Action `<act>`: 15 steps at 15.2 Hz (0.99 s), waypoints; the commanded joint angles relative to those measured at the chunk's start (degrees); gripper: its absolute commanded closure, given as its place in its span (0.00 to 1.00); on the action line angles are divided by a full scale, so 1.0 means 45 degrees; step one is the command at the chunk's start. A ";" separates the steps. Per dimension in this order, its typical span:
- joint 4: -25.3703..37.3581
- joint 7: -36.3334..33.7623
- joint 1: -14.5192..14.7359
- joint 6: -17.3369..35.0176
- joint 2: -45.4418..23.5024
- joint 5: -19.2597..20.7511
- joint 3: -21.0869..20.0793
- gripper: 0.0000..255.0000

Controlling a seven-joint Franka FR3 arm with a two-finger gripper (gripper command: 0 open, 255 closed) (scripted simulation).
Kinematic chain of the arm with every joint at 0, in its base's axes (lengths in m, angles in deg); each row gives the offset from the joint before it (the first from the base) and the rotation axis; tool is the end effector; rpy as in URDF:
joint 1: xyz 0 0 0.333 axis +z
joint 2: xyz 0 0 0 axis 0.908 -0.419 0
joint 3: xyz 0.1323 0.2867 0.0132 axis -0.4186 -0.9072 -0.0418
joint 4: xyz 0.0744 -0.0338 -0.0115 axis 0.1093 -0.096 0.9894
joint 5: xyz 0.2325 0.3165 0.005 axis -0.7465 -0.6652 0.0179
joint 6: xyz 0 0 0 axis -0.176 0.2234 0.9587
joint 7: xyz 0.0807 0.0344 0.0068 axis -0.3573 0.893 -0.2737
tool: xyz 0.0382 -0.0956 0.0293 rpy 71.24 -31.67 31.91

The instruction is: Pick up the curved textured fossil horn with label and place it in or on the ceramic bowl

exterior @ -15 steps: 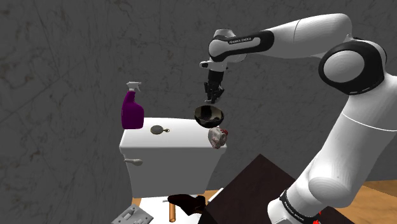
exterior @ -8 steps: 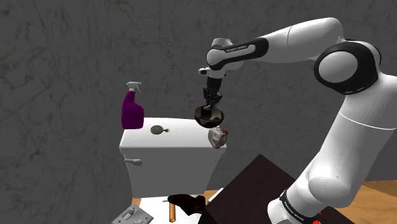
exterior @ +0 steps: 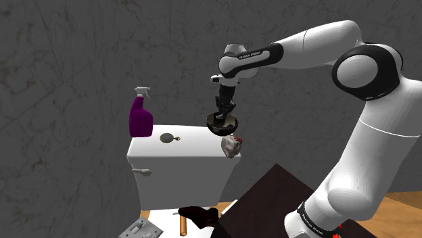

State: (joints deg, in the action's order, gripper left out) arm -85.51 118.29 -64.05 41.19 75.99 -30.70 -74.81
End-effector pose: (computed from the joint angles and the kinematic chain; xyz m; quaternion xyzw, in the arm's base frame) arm 0.5842 -0.0517 0.3810 -0.7563 -0.6486 0.0276 0.0805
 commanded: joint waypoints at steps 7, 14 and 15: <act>-0.0001 0.0000 0.0000 0.0003 0.0000 0.0000 0.0000 0.00; 0.1357 -0.0060 -0.0055 -0.1571 0.0217 0.0088 0.0061 0.00; 0.1357 -0.0060 -0.0056 -0.1571 0.0217 0.0088 0.0060 0.00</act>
State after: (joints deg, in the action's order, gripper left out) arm -83.28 117.76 -64.10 33.59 77.04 -30.57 -74.72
